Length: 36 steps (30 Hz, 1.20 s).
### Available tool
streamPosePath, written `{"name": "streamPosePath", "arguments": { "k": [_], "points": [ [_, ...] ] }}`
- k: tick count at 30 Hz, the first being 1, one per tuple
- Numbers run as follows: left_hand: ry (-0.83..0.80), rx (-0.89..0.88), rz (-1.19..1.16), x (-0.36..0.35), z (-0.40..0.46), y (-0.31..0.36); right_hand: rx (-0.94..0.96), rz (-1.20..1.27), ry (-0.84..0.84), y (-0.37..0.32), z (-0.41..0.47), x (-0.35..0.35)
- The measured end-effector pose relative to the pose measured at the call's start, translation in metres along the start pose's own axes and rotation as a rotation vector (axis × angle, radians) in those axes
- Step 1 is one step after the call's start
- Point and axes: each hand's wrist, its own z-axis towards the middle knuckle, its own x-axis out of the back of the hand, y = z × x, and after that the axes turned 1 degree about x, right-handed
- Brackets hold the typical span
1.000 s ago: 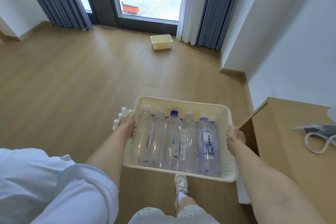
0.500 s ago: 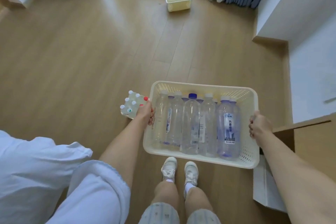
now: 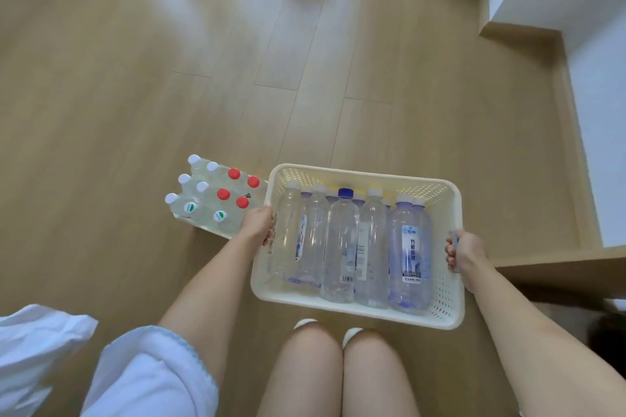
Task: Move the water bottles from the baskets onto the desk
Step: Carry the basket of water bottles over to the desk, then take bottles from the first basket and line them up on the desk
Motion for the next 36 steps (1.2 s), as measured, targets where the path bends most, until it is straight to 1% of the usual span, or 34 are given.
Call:
{"name": "streamPosePath", "arguments": {
  "k": [8, 14, 16, 20, 25, 28, 32, 36],
  "points": [
    [-0.037, -0.052, 0.009, -0.056, 0.130, -0.062, -0.004, 0.006, -0.009, 0.069, 0.129, -0.067],
    [-0.025, -0.061, -0.023, -0.088, 0.195, -0.087, 0.009, -0.006, -0.006, 0.091, 0.201, -0.105],
    [-0.023, -0.062, -0.031, -0.093, 0.206, -0.092, 0.023, -0.012, -0.017, 0.098, 0.211, -0.113],
    [-0.024, -0.065, -0.027, -0.097, 0.221, -0.101, -0.005, -0.025, -0.015, 0.112, 0.225, -0.124],
    [0.043, -0.125, -0.026, -0.100, 0.235, -0.103, 0.040, -0.075, 0.023, 0.115, 0.239, -0.131],
    [0.056, -0.152, -0.048, -0.102, 0.235, -0.109, 0.063, -0.100, 0.047, 0.119, 0.239, -0.131],
    [0.093, -0.175, 0.006, -0.105, 0.235, -0.111, 0.089, -0.075, 0.058, 0.121, 0.239, -0.133],
    [0.136, -0.159, 0.077, -0.107, 0.231, -0.111, 0.077, -0.072, 0.057, 0.117, 0.237, -0.132]
  ]
}}
